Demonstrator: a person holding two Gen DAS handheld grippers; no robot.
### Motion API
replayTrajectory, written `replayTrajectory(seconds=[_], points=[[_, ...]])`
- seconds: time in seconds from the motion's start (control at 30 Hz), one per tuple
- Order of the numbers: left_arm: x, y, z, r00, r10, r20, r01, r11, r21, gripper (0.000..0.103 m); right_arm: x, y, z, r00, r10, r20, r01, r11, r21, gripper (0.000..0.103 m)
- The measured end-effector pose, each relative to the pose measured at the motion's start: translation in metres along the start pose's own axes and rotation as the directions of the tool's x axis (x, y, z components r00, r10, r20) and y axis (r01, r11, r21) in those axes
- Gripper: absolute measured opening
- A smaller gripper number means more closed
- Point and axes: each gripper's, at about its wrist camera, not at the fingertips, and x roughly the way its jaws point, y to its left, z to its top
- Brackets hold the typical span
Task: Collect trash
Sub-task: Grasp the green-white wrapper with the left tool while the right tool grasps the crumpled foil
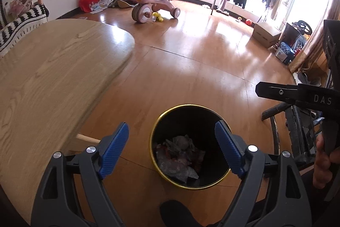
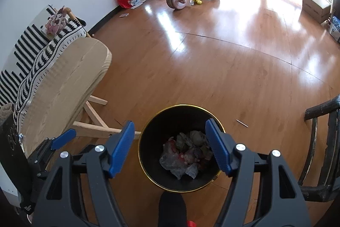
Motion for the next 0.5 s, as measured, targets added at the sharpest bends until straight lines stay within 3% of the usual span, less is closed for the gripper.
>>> replayTrajectory(seconds=[0.13,0.3,0.4,0.47,0.5], points=[[-0.028,0.022,0.004,0.998,0.039,0.044,-0.039,0.999,-0.013,0.089,-0.001,0.015,0.002,1.000,0.012,0.012,-0.011,1.000,-0.025,0.077],[-0.077,0.081,0.004,0.985,0.147,0.093,-0.138,0.985,-0.100,0.091,0.004,0.066,0.001,0.999,0.036,0.013,-0.034,0.992,-0.120,0.083],[-0.110,0.131,-0.004,0.964,0.247,0.097,-0.226,0.956,-0.186,0.092,0.011,0.112,-0.003,0.997,0.080,-0.003,-0.080,0.980,-0.180,0.084],[-0.132,0.167,-0.013,0.944,0.318,0.088,-0.288,0.925,-0.250,0.092,0.015,0.148,-0.007,0.993,0.117,-0.011,-0.117,0.966,-0.229,0.084],[-0.148,0.195,-0.022,0.926,0.370,0.072,-0.333,0.894,-0.301,0.092,0.017,0.172,-0.010,0.991,0.135,-0.016,-0.135,0.956,-0.262,0.085]])
